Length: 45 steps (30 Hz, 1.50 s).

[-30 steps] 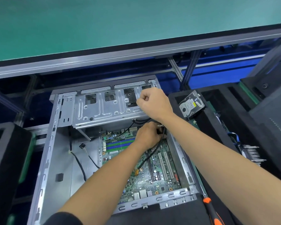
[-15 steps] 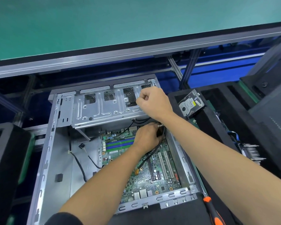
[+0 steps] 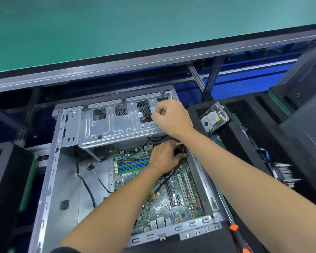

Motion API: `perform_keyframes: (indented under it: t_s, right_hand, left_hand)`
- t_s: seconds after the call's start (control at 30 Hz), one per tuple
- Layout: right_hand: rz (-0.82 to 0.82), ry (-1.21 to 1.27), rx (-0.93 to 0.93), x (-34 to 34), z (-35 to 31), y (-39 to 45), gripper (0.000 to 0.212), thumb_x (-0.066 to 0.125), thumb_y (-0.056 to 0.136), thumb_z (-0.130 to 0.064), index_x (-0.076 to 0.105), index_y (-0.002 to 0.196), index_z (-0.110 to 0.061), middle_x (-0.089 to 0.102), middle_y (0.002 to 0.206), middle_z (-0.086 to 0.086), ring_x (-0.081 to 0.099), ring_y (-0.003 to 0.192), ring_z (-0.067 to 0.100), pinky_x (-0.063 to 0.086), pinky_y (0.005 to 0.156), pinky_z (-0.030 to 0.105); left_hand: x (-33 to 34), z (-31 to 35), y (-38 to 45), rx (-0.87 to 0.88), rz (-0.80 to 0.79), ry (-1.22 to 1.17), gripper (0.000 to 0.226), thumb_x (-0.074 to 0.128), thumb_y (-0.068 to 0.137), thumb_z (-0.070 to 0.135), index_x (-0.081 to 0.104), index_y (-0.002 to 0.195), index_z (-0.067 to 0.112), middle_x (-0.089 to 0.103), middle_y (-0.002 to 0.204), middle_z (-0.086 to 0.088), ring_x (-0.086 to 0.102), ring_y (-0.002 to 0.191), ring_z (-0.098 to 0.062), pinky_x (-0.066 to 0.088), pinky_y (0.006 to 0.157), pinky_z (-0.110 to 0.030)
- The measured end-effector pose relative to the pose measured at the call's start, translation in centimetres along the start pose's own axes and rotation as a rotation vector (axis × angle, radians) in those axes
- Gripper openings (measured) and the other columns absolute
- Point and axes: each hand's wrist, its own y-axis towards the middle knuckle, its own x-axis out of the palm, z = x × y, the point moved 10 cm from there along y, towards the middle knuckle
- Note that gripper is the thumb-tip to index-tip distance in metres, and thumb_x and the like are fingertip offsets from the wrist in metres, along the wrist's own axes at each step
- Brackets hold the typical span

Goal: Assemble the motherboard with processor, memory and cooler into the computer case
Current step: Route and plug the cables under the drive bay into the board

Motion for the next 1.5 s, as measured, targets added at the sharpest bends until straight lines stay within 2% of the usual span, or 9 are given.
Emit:
perform_keyframes:
  t_s: [0.17, 0.23, 0.33, 0.6, 0.77, 0.97, 1.07, 1.27, 1.5]
  right_hand:
    - [0.001, 0.003, 0.005, -0.1, 0.0, 0.0, 0.021, 0.056, 0.076, -0.019, 0.053, 0.061, -0.004, 0.049, 0.055, 0.008, 0.04, 0.053, 0.014, 0.039, 0.051, 0.026]
    - [-0.001, -0.002, 0.008, -0.1, 0.0, 0.0, 0.02, 0.057, 0.076, -0.019, 0.054, 0.062, -0.004, 0.056, 0.06, 0.013, 0.041, 0.054, 0.015, 0.039, 0.051, 0.026]
    - [-0.001, -0.007, 0.009, 0.0, 0.0, 0.0, 0.02, 0.056, 0.075, -0.019, 0.054, 0.062, -0.004, 0.058, 0.062, 0.014, 0.041, 0.053, 0.015, 0.039, 0.051, 0.025]
    - [0.002, -0.021, -0.007, 0.0, -0.2, 0.0, 0.02, 0.054, 0.073, -0.021, 0.053, 0.062, -0.004, 0.047, 0.054, 0.002, 0.039, 0.053, 0.014, 0.044, 0.053, 0.03]
    - [-0.003, -0.029, 0.003, 0.0, -0.2, 0.0, 0.021, 0.051, 0.071, -0.022, 0.054, 0.064, -0.002, 0.055, 0.062, 0.014, 0.04, 0.056, 0.014, 0.051, 0.058, 0.037]
    - [-0.004, -0.011, 0.009, -0.2, -0.3, -0.2, 0.018, 0.054, 0.073, -0.017, 0.054, 0.065, -0.001, 0.055, 0.063, 0.016, 0.039, 0.057, 0.015, 0.043, 0.057, 0.031]
    - [-0.001, 0.033, 0.009, -0.5, -0.2, -0.3, 0.019, 0.054, 0.073, -0.016, 0.048, 0.057, -0.007, 0.045, 0.053, 0.001, 0.037, 0.055, 0.014, 0.035, 0.053, 0.028]
    - [-0.023, 0.062, 0.017, -0.3, 0.0, -0.2, 0.025, 0.056, 0.077, -0.016, 0.044, 0.056, -0.014, 0.041, 0.053, -0.001, 0.036, 0.054, 0.015, 0.034, 0.054, 0.027]
    - [-0.023, 0.046, 0.01, -0.2, -0.1, -0.3, 0.022, 0.055, 0.077, -0.017, 0.049, 0.061, -0.003, 0.044, 0.056, 0.003, 0.035, 0.054, 0.015, 0.033, 0.054, 0.027]
  left_hand:
    - [-0.1, -0.3, 0.1, -0.079, 0.003, -0.061, 0.024, 0.067, 0.078, 0.029, 0.065, 0.098, 0.014, 0.07, 0.093, -0.007, 0.062, 0.088, -0.032, 0.037, 0.062, -0.029]
    - [0.1, -0.5, 0.2, -0.118, -0.025, -0.084, 0.013, 0.068, 0.077, 0.027, 0.063, 0.08, 0.016, 0.068, 0.078, -0.006, 0.062, 0.08, -0.033, 0.036, 0.057, -0.03]
    - [0.4, -0.8, 0.5, -0.156, -0.075, -0.098, 0.027, 0.069, 0.076, 0.026, 0.047, 0.06, 0.021, 0.056, 0.061, 0.0, 0.059, 0.07, -0.031, 0.037, 0.053, -0.031]
    - [1.1, -0.6, 1.4, -0.183, -0.241, -0.162, 0.035, 0.072, 0.074, 0.023, 0.039, 0.061, 0.024, 0.048, 0.059, 0.004, 0.053, 0.068, -0.03, 0.036, 0.056, -0.031]
    - [1.1, -0.4, 1.6, -0.148, -0.261, -0.141, 0.029, 0.073, 0.075, 0.025, 0.045, 0.066, 0.024, 0.053, 0.072, 0.0, 0.055, 0.075, -0.028, 0.038, 0.061, -0.03]
    - [-0.1, 0.1, 0.5, -0.099, -0.262, -0.242, 0.019, 0.069, 0.078, 0.012, 0.063, 0.097, 0.011, 0.068, 0.096, -0.008, 0.061, 0.087, -0.023, 0.049, 0.075, -0.029]
    - [-2.5, -0.8, -0.5, -0.145, -0.211, -0.265, 0.007, 0.064, 0.081, 0.012, 0.061, 0.082, 0.019, 0.067, 0.085, -0.001, 0.061, 0.08, -0.018, 0.046, 0.065, -0.023]
    - [1.2, -2.7, -8.6, -0.091, -0.932, 0.004, 0.042, 0.076, 0.072, 0.048, 0.059, 0.08, 0.011, 0.061, 0.076, 0.001, 0.054, 0.066, -0.013, 0.043, 0.06, -0.026]
    - [1.7, -2.3, -9.1, -0.008, -0.929, 0.237, 0.034, 0.081, 0.07, 0.034, 0.065, 0.085, 0.008, 0.065, 0.084, -0.002, 0.058, 0.076, -0.019, 0.041, 0.058, -0.027]
